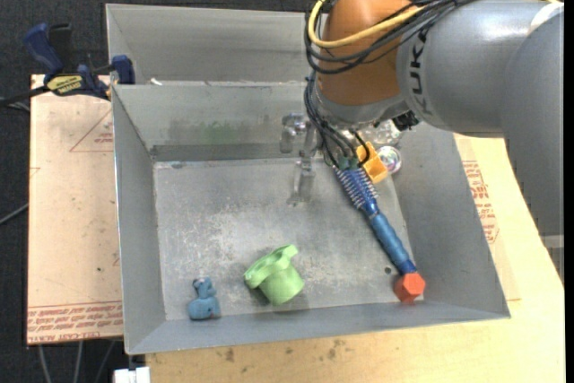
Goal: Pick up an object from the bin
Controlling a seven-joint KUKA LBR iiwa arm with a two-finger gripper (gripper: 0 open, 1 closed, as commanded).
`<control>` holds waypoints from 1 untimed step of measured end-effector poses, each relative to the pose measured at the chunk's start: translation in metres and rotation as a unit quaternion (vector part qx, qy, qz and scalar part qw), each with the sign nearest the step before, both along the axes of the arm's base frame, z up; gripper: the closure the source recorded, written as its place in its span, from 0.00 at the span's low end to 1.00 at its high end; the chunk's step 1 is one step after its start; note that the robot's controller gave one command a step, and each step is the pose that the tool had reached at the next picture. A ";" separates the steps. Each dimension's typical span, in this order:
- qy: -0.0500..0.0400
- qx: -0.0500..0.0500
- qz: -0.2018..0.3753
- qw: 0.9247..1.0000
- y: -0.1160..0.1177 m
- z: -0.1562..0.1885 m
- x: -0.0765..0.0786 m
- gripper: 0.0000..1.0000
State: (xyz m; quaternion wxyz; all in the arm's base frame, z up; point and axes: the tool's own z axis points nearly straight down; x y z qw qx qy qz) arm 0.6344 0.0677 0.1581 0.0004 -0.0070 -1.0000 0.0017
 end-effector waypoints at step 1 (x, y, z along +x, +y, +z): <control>0.002 0.004 0.115 0.993 0.130 -0.016 -0.095 0.00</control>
Offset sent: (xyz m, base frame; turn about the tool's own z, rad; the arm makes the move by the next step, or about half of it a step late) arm -0.0923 0.1244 -0.0144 -0.2193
